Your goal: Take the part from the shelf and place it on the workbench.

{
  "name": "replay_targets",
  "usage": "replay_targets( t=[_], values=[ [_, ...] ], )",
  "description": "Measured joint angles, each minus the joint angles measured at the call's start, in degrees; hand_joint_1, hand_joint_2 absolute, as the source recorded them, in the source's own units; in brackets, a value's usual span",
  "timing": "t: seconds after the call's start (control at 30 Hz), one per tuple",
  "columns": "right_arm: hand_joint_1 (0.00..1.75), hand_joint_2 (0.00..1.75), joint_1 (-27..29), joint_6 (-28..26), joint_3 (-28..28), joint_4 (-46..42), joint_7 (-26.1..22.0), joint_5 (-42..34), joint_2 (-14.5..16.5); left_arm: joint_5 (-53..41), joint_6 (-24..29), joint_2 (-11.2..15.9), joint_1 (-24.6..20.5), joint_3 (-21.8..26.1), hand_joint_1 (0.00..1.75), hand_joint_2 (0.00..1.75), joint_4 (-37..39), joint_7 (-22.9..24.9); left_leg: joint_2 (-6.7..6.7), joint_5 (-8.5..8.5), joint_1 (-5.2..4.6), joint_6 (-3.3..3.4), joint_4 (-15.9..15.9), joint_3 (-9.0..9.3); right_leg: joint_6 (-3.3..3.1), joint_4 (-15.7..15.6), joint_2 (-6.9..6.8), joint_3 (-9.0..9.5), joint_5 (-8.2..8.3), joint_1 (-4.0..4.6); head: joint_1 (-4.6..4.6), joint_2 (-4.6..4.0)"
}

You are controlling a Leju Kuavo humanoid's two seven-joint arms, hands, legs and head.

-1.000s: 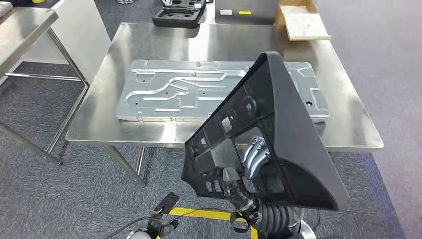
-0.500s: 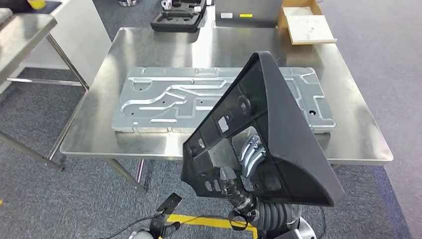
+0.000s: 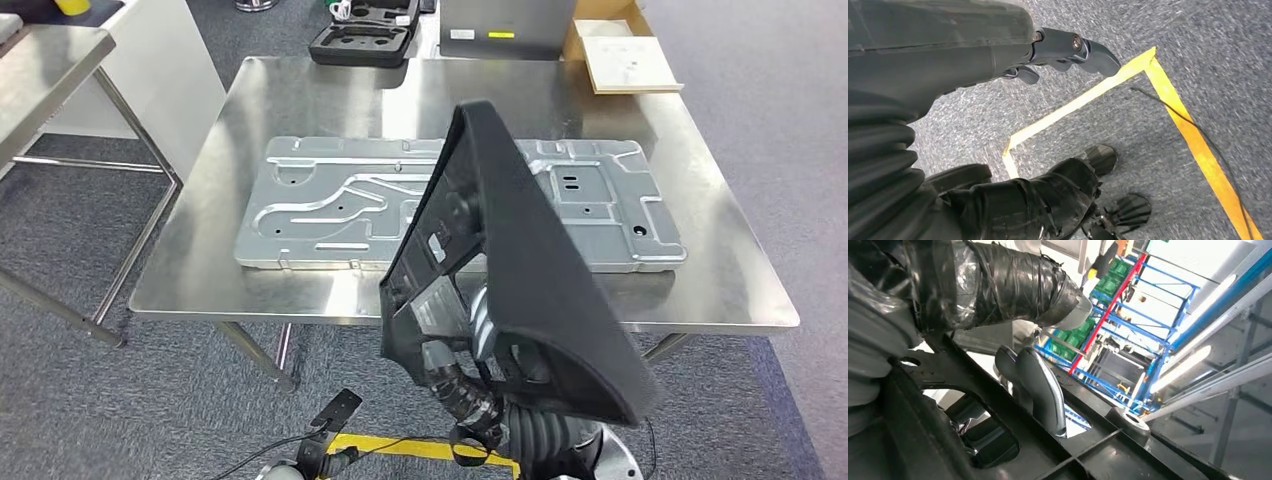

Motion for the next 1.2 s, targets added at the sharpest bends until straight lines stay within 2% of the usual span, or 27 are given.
replay_targets(
  t=[0.1,0.13,0.17,0.2,0.27,0.3,0.33,0.47,0.53,0.6,0.63,0.67,0.7,0.77,0.8,0.83,0.93,1.0,1.03,1.1,1.13,1.17,1.2],
  values=[
    [1.75,1.75,-0.13,0.24,-0.13,-0.21,0.01,-0.09,-0.45,-0.05,0.0,-0.06,0.0,0.0,0.0,1.75,-0.01,-0.29,0.11,0.06,-0.15,0.56,-0.06,0.07,0.42,10.08,-0.09,-4.51,-4.77,-0.06,0.26,0.0],
    [1.75,1.75,-0.02,0.25,-0.13,-0.2,0.01,-0.23,-0.56,-0.05,0.02,-0.09,0.01,0.0,0.0,1.75,-0.01,-0.35,0.12,0.03,-0.2,0.61,0.0,0.06,0.48,12.18,-0.1,-5.47,-5.2,-0.05,0.26,-0.01],
    [1.75,1.75,0.09,0.25,-0.13,-0.18,0.01,-0.41,-0.64,-0.07,0.03,-0.1,0.01,0.0,0.0,1.75,-0.01,-0.4,0.09,-0.03,-0.23,0.63,0.1,0.06,0.46,12.23,-0.1,-5.46,-4.59,-0.06,0.27,-0.01],
    [1.75,1.75,0.17,0.26,-0.13,-0.17,-0.02,-0.61,-0.71,-0.09,0.03,-0.13,0.0,0.0,0.0,1.75,-0.01,-0.44,0.04,-0.12,-0.24,0.63,0.23,0.07,0.38,10.01,-0.1,-4.35,-3.08,-0.06,0.27,-0.01],
    [1.75,1.75,0.19,0.26,-0.13,-0.17,-0.11,-0.9,-0.8,-0.14,-0.04,-0.21,-0.02,0.0,0.0,1.75,-0.01,-0.45,-0.06,-0.42,-0.34,0.41,0.6,0.02,0.06,2.61,-0.12,-0.57,0.04,-0.01,0.28,0.0],
    [1.75,1.75,0.19,0.26,-0.13,-0.18,-0.18,-1.02,-0.85,-0.16,-0.08,-0.24,-0.04,0.0,0.0,1.75,-0.01,-0.45,-0.09,-0.57,-0.45,0.22,0.79,-0.07,-0.16,-0.27,-0.1,0.86,0.87,0.04,0.25,0.0],
    [1.75,1.75,0.22,0.26,-0.13,-0.19,-0.22,-1.15,-0.89,-0.16,-0.11,-0.26,-0.06,0.0,0.0,1.75,-0.01,-0.45,-0.1,-0.64,-0.56,-0.02,0.9,-0.15,-0.36,-1.83,-0.06,1.61,1.1,0.13,0.21,0.0],
    [1.75,1.75,0.39,0.25,-0.13,-0.19,-0.33,-1.41,-0.98,-0.07,-0.11,-0.27,-0.1,0.0,0.0,1.75,-0.01,-0.69,-0.05,-1.2,-0.56,-1.17,1.37,-0.45,-1.35,-2.71,0.06,1.9,1.26,0.03,0.14,0.0],
    [1.75,1.75,0.49,0.19,-0.13,-0.19,-0.5,-1.44,-0.98,0.01,-0.09,-0.27,-0.1,0.0,0.0,1.75,0.0,-0.92,0.0,-3.7,-0.42,-1.77,5.71,-2.49,-1.89,-2.99,-0.06,2.12,1.29,-0.2,-0.05,0.0],
    [1.75,1.75,0.89,0.06,-0.13,-0.16,-0.84,-1.52,-0.97,0.05,-0.07,-0.27,0.02,0.0,0.0,1.75,0.01,-1.01,0.01,-6.8,-0.33,-2.19,13.14,-6.17,-2.21,-2.98,-0.2,2.17,1.15,-0.18,-0.17,0.0],
    [1.75,1.75,1.18,-0.02,-0.13,-0.11,-1.03,-1.61,-0.97,0.08,-0.07,-0.27,0.13,0.0,0.0,1.75,0.02,-0.99,0.01,-7.37,-0.29,-2.32,15.72,-7.57,-2.27,-2.97,-0.23,2.2,1.09,-0.17,-0.15,0.0],
    [1.75,1.75,1.44,-0.13,-0.13,-0.04,-1.19,-1.72,-0.96,0.11,-0.07,-0.27,0.21,0.0,0.0,1.75,0.02,-0.96,0.01,-6.89,-0.26,-2.39,16.38,-8.05,-2.27,-2.96,-0.23,2.27,1.03,-0.17,-0.17,0.0],
    [1.75,1.75,1.63,-0.3,-0.13,0.07,-1.32,-1.83,-0.95,0.14,-0.07,-0.26,0.25,0.0,0.0,1.75,0.02,-0.91,0.01,-5.33,-0.22,-2.37,14.67,-7.36,-2.24,-2.95,-0.19,2.4,0.96,-0.19,-0.17,0.0],
    [1.75,1.75,1.83,-0.66,-0.13,0.25,-1.51,-2.09,-0.83,0.16,-0.07,-0.25,0.19,0.0,0.0,1.75,0.02,-0.83,0.02,-1.46,-0.21,-2.07,7.14,-3.77,-1.96,-2.93,-0.08,2.79,0.71,-0.17,-0.16,0.0],
    [1.75,1.75,1.87,-0.79,-0.13,0.3,-1.68,-2.23,-0.74,0.15,-0.07,-0.25,0.1,0.0,0.0,1.75,0.02,-0.8,0.01,-0.34,-0.31,-1.83,3.6,-2.04,-1.74,-2.88,-0.05,2.88,0.57,-0.08,-0.14,0.0],
    [1.75,1.75,1.9,-0.86,-0.13,0.34,-1.88,-2.38,-0.63,0.14,-0.08,-0.25,0.04,0.0,0.0,1.75,0.02,-0.78,-0.01,0.05,-0.42,-1.6,1.48,-0.99,-1.48,-2.88,-0.04,2.91,0.5,0.0,-0.13,0.0],
    [1.75,1.75,1.95,-0.88,-0.13,0.56,-2.27,-2.92,-0.47,0.05,-0.11,-0.23,0.01,0.0,0.0,1.75,0.02,-0.5,-0.06,-0.13,-0.49,-0.82,0.24,-0.34,-0.65,-3.09,-0.07,2.93,0.39,0.1,-0.09,0.0],
    [1.75,1.75,1.94,-0.88,-0.13,0.72,-2.31,-3.13,-0.4,0.01,-0.11,-0.23,-0.08,0.0,0.0,1.75,0.02,-0.35,-0.05,-0.05,-0.23,-0.07,-0.35,0.3,-0.13,-1.4,-0.17,2.31,-0.65,0.07,-0.01,0.0],
    [1.75,1.75,1.95,-0.88,-0.13,0.79,-2.33,-3.15,-0.37,0.01,-0.11,-0.25,-0.13,0.0,0.0,1.75,0.02,-0.34,-0.03,-0.08,-0.13,0.28,-0.57,0.64,0.03,1.06,-0.23,1.12,-1.81,0.04,0.03,-0.01],
    [1.75,1.75,2.06,-0.87,-0.13,0.99,-2.34,-3.16,-0.34,0.0,-0.13,-0.26,-0.19,0.0,0.0,1.75,0.02,-0.32,0.02,-0.4,-0.18,0.75,-0.6,1.02,0.25,8.51,-0.29,-2.87,-4.6,0.03,0.05,-0.01],
    [1.75,1.75,2.16,-0.84,-0.13,1.15,-2.34,-3.19,-0.34,-0.02,-0.14,-0.27,-0.16,0.0,0.0,1.75,0.02,-0.29,0.02,-0.59,-0.2,0.85,-0.58,1.2,0.34,11.54,-0.29,-4.77,-5.23,0.01,0.03,-0.01],
    [1.75,1.75,2.24,-0.78,-0.13,1.33,-2.33,-3.24,-0.34,-0.07,-0.23,-0.27,-0.13,0.0,0.0,1.75,0.02,-0.26,0.0,-0.82,-0.21,0.88,-0.56,1.43,0.39,12.78,-0.3,-5.85,-4.82,-0.02,0.04,0.0],
    [1.75,1.75,2.26,-0.69,-0.13,1.51,-2.33,-3.31,-0.34,-0.2,-0.45,-0.28,-0.1,0.0,0.0,1.75,0.02,-0.19,-0.06,-1.1,-0.2,0.82,-0.51,1.75,0.4,11.68,-0.31,-5.74,-3.27,-0.08,0.04,0.0]
  ],
)
